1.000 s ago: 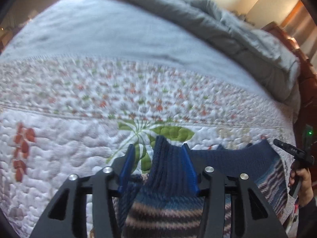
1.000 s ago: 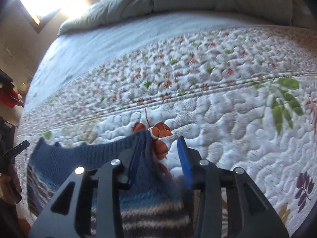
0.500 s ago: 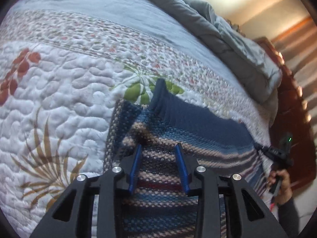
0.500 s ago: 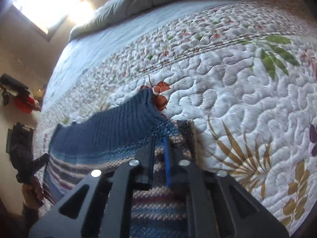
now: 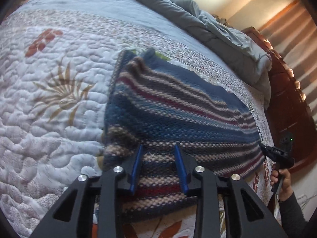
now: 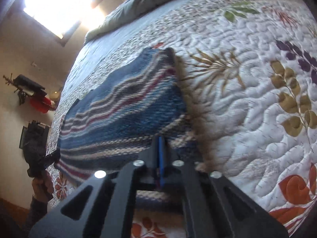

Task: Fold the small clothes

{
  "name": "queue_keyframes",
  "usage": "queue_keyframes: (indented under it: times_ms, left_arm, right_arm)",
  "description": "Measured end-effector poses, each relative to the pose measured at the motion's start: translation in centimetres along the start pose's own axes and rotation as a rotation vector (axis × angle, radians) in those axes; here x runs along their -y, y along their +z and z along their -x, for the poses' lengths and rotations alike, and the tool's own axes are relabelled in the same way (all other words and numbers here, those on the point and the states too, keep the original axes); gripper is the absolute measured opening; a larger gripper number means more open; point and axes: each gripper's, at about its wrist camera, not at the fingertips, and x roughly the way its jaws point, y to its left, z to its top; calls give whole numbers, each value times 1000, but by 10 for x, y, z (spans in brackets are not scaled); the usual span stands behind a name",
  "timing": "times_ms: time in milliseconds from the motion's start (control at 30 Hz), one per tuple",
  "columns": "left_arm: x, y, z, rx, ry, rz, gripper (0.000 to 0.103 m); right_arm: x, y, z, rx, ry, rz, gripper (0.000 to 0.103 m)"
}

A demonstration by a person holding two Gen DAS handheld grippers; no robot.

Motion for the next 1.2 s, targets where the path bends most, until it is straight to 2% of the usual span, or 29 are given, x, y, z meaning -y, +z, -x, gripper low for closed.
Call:
queue_keyframes:
  times_ms: [67, 100, 133, 167, 200, 233, 300, 400, 467, 533, 600, 700, 767, 867, 933, 1000, 1100, 1167, 1200]
  left_arm:
    - [-2, 1, 1, 8, 11, 12, 28]
    - [6, 0, 6, 23, 44, -15, 28]
    - [13, -3, 10, 36, 77, -45, 29]
    - [28, -8, 17, 65, 148, -100, 31]
    - [38, -14, 23, 88, 188, -131, 36]
    - [48, -22, 28, 110, 210, -155, 39]
    - [59, -33, 31, 131, 233, -181, 45]
    - [62, -42, 25, 119, 261, -194, 45]
    - [64, -49, 17, 103, 303, -231, 45]
    - [62, -54, 14, 99, 330, -259, 45]
    - [63, -58, 9, 101, 360, -298, 45]
    - [63, -62, 5, 104, 376, -326, 45]
    - [64, -64, 5, 106, 375, -332, 45]
    - [63, -64, 4, 106, 368, -336, 45]
    - [63, -65, 4, 106, 371, -339, 45]
    - [63, -66, 4, 103, 371, -334, 45]
    - [64, -67, 3, 96, 377, -334, 46]
    - [64, -66, 3, 87, 376, -329, 46]
    - [64, -66, 4, 82, 370, -324, 46]
  right_arm:
    - [2, 2, 1, -4, -12, 7, 0]
    - [-2, 3, 5, -3, -20, 14, 0]
    - [-6, 1, 9, 1, -21, 24, 6]
    - [-14, 0, 19, 20, -18, 44, 11]
    - [-19, -3, 25, 34, -12, 59, 20]
    - [-23, -7, 31, 42, -4, 66, 22]
    - [-27, -18, 37, 40, 26, 61, 22]
    - [-24, -30, 32, 19, 29, 37, 22]
    - [-17, -35, 27, 11, 6, 27, 18]
    - [-7, -35, 22, 6, -10, 9, 5]
    - [0, -35, 23, 13, -36, -1, 2]
    - [5, -35, 23, 18, -103, 8, 3]
    - [6, -35, 24, 16, -113, -3, 3]
    - [-7, -37, 31, 42, -143, 30, 9]
    - [-26, -41, 40, 90, -162, 70, 18]
    - [-45, -45, 42, 109, -150, 119, 19]
    - [-66, -51, 30, 75, -135, 162, 23]
    - [-65, -50, 16, 39, -167, 166, 26]
    - [-57, -50, 7, 3, -184, 145, 23]
